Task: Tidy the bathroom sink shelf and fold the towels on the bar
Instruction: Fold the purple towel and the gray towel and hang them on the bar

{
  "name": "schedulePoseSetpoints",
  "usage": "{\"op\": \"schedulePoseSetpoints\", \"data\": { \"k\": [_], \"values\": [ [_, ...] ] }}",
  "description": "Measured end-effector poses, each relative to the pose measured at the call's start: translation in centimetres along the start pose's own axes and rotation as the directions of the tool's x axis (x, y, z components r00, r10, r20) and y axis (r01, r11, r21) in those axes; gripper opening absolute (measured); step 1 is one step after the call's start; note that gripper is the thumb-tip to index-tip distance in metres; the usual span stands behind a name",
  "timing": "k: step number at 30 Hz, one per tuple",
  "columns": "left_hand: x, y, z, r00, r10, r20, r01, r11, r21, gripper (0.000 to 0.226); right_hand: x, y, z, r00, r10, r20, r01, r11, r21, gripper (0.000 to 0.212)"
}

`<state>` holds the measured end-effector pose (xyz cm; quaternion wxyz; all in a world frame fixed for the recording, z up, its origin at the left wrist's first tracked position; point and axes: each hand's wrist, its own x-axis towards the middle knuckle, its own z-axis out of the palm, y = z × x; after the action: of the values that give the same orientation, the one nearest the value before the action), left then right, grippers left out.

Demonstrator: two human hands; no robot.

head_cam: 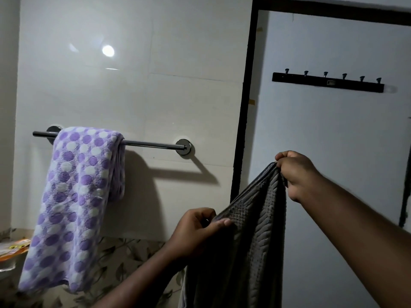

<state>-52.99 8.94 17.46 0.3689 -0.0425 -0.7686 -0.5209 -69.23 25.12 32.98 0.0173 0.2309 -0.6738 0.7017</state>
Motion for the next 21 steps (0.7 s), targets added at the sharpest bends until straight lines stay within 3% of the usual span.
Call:
{"op": "schedulePoseSetpoints", "data": {
  "k": [7,10,12,13,14,16,17,18,20,21],
  "values": [
    [-1.9,-2.5,0.3,0.982,-0.117,0.145,0.117,0.993,0.011,0.042,0.9,0.1,-0.3,0.993,-0.004,-0.119,0.018,0.994,0.112,0.035],
    [-1.2,-1.7,-0.1,0.983,-0.169,0.066,0.173,0.984,-0.051,0.034,0.0,0.2,-0.8,0.991,-0.080,-0.109,0.095,0.986,0.136,0.021],
    [0.0,-0.5,-0.3,0.989,-0.136,-0.051,0.139,0.988,0.067,0.029,-1.6,0.5,-0.6,0.963,-0.254,0.089,0.249,0.966,0.068,0.016],
    [0.5,0.3,-0.3,0.994,-0.095,-0.061,0.103,0.984,0.149,0.027,-2.5,0.6,-0.4,0.903,-0.323,0.282,0.327,0.944,0.036,0.026],
    [1.1,1.2,-0.2,0.997,-0.054,-0.047,0.063,0.976,0.210,0.025,-3.3,0.9,-0.1,0.797,-0.328,0.507,0.391,0.920,-0.019,0.036],
    [2.1,2.9,0.2,1.000,-0.019,-0.016,0.022,0.975,0.222,0.023,-4.8,1.7,0.6,0.577,-0.119,0.808,0.488,0.844,-0.224,0.056],
    [2.5,3.7,0.4,1.000,-0.018,-0.017,0.021,0.984,0.176,0.024,-5.3,2.2,1.0,0.524,-0.018,0.851,0.525,0.794,-0.307,0.056],
    [2.8,4.4,0.6,1.000,-0.022,-0.012,0.023,0.993,0.118,0.027,-5.3,2.6,1.1,0.514,0.008,0.857,0.559,0.755,-0.343,0.045],
    [3.2,5.2,0.6,0.999,-0.029,0.044,0.027,0.999,0.041,0.033,-4.7,3.0,0.8,0.581,-0.080,0.810,0.577,0.742,-0.340,0.011],
    [3.2,5.4,0.6,0.995,-0.040,0.089,0.037,0.999,0.031,0.037,-4.4,3.1,0.5,0.610,-0.121,0.783,0.566,0.758,-0.324,0.012]
  ]
}}
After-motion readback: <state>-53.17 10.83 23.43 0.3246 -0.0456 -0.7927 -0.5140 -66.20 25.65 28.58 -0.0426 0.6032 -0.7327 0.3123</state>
